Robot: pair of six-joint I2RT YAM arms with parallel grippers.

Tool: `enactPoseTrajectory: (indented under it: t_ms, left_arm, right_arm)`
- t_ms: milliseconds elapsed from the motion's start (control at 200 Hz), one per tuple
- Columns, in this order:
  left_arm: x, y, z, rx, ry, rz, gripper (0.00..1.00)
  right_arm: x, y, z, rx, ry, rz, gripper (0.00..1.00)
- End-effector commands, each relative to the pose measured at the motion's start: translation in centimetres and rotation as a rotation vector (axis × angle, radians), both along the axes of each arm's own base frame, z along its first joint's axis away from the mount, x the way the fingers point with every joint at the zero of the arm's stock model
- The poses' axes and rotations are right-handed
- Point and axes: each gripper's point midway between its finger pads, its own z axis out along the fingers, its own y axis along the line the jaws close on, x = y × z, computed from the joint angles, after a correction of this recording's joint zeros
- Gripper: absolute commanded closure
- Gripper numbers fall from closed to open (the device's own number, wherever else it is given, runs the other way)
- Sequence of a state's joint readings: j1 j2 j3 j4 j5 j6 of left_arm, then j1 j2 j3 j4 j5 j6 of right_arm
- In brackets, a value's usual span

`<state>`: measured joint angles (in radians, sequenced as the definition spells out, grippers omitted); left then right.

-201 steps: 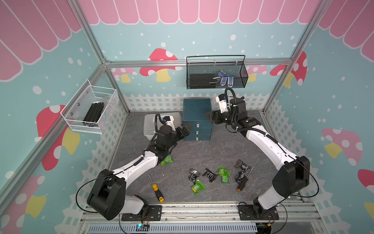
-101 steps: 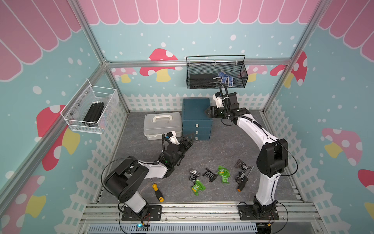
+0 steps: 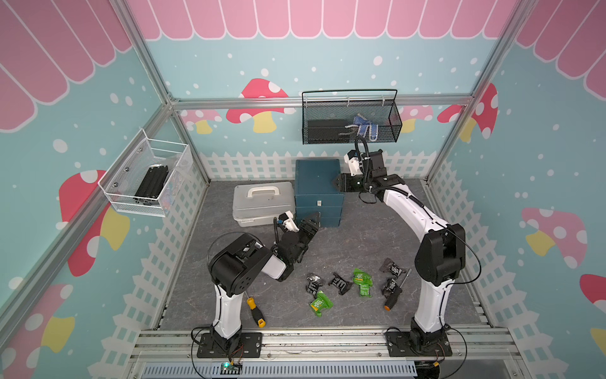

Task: Place the cookies into the drawer by color
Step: Open the drawer in the storage box.

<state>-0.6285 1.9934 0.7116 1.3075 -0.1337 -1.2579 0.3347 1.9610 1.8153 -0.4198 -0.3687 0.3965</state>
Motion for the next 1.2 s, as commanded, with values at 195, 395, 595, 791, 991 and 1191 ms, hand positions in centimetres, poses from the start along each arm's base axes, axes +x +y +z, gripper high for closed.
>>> enactPoseTrajectory:
  t_ms: [195, 395, 595, 791, 991, 1191]
  left_arm:
    - [1.3, 0.1, 0.4, -0.06, -0.032, 0.037, 0.57]
    - [1.9, -0.4, -0.8, -0.062, -0.017, 0.025, 0.64]
    - [2.8, -0.2, -0.6, -0.039, -0.028, 0.03, 0.73]
    - [3.5, 0.3, -0.1, -0.053, -0.055, 0.029, 0.74]
    - [3.6, -1.4, 1.7, -0.034, -0.095, -0.075, 0.94]
    - [1.7, -0.3, 1.6, -0.036, -0.091, -0.074, 1.0]
  right_arm:
    - [-0.5, 0.9, -2.4, -0.014, 0.053, 0.043, 0.43]
    - [-0.6, 0.9, -2.3, -0.016, 0.051, 0.047, 0.43]
    - [-0.7, 0.9, -2.1, -0.015, 0.05, 0.047, 0.43]
    - [-0.8, 0.9, -2.3, -0.014, 0.054, 0.049, 0.44]
    - [-0.8, 0.9, -2.4, -0.014, 0.057, 0.052, 0.44]
    - [-0.7, 0.9, -2.6, -0.017, 0.059, 0.045, 0.44]
